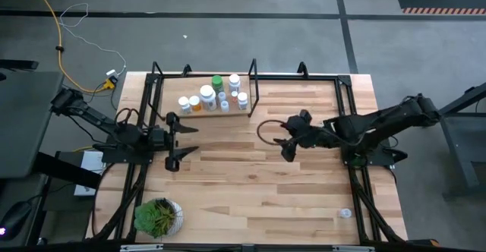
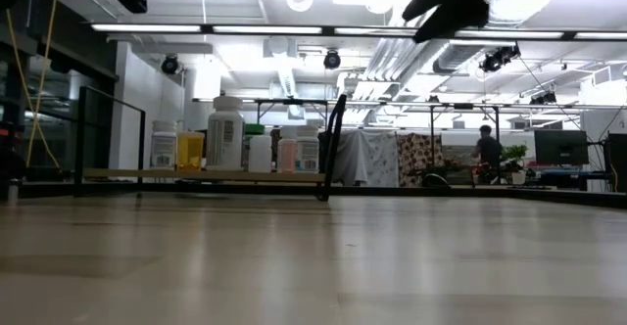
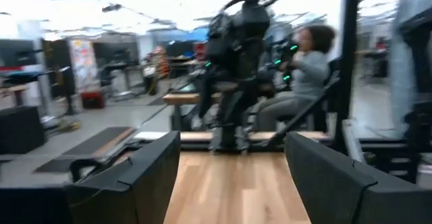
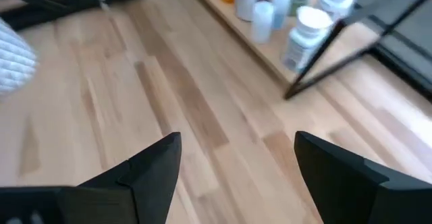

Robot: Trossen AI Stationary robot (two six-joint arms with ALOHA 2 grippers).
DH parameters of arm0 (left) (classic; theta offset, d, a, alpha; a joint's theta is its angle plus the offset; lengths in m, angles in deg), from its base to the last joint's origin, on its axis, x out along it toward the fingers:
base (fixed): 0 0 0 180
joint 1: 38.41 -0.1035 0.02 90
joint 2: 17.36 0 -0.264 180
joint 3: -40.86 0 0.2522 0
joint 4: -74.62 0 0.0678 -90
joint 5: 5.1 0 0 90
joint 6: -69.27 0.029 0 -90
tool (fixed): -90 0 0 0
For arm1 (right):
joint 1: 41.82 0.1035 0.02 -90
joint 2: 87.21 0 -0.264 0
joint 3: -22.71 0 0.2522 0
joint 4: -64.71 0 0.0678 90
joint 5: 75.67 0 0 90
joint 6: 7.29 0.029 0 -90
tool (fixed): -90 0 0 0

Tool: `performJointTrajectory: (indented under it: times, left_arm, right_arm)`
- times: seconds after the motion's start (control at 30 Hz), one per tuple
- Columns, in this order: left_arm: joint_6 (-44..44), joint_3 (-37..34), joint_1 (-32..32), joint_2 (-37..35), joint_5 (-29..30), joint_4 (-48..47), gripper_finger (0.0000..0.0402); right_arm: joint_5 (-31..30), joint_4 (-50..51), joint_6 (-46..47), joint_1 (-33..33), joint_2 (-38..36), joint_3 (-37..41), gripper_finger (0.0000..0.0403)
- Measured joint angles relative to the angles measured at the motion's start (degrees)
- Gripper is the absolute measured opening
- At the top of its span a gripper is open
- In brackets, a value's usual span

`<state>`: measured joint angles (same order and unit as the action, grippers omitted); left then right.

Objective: Pick and place medicine bottles onto shelf by color
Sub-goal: Put the small green pill bottle on the shelf

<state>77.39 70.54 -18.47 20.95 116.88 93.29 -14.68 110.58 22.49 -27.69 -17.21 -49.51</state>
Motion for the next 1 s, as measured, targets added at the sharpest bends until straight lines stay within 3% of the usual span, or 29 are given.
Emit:
performJointTrajectory:
  times: [0.07,0.13,0.27,0.43,0.73,1.0]
  left_arm:
    - [0.0,0.0,0.0,0.0,1.7,-0.1,0.0257]
    - [0.1,0.0,0.0,0.0,2.2,-0.1,0.0257]
    - [1.3,0.0,0.0,0.0,2.3,0.1,0.0257]
    - [-0.2,0.0,0.0,0.0,2.3,0.0,0.0257]
    - [-0.5,0.0,0.0,0.0,2.3,-0.1,0.0257]
    - [-0.4,0.0,0.0,0.0,2.3,-0.1,0.0257]
  right_arm:
    - [-1.0,5.0,1.6,1.3,0.5,-2.2,0.0279]
    - [2.1,11.4,5.5,2.1,0.6,-4.0,0.0279]
    - [13.5,25.9,22.8,3.9,0.6,-6.4,0.0279]
    - [28.2,38.3,45.9,10.9,1.0,-6.4,0.0279]
    - [43.5,38.3,77.7,28.5,7.8,-6.4,0.0279]
    - [50.4,34.9,85.9,35.7,18.2,-6.4,0.0279]
